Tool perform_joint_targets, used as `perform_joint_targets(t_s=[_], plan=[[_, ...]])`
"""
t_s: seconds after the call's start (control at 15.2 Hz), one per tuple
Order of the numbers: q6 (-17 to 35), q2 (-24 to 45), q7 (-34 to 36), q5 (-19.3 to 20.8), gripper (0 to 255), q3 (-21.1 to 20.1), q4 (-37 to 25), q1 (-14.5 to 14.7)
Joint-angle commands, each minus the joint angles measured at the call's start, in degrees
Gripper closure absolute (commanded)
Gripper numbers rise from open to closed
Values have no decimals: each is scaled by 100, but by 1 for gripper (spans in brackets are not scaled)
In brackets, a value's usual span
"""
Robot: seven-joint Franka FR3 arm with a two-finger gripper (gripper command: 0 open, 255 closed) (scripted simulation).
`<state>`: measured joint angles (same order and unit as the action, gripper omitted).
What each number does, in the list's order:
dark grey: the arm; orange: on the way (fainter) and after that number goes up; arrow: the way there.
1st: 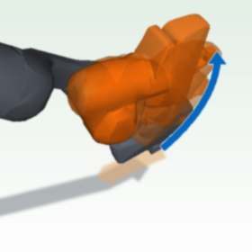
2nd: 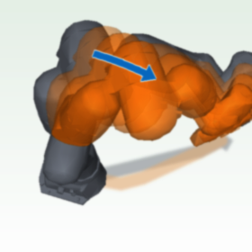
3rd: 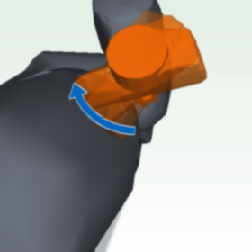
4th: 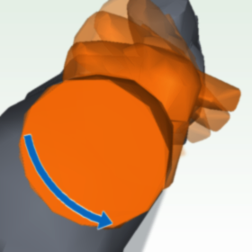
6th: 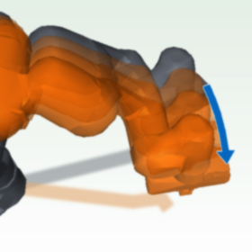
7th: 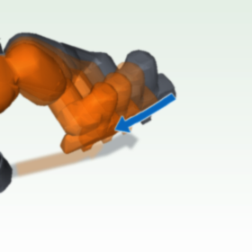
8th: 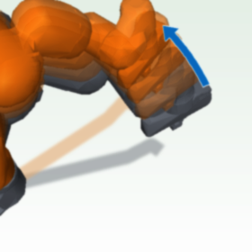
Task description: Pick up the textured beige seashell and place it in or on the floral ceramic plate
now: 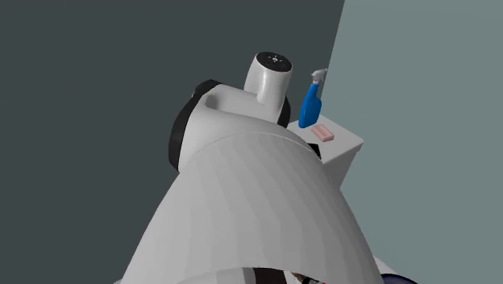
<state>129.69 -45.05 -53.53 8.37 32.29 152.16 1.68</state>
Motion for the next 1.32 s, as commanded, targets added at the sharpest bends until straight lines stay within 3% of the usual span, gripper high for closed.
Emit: perform_joint_targets(t_s=[0.0, 0.46, 0.53, 0.86, 1.12, 1.25], plan=[[119, 50, -19, 20, 255, 48, 116, -10], [119, 53, -25, 12, 255, 42, 117, -17], [122, 57, -37, 15, 0, 54, 115, -19], [119, 53, -25, 12, 0, 42, 117, -17], [-762, -390, 14, 12, 0, -170, -310, -182], [-762, -391, 13, 11, 0, -171, -309, -184]])
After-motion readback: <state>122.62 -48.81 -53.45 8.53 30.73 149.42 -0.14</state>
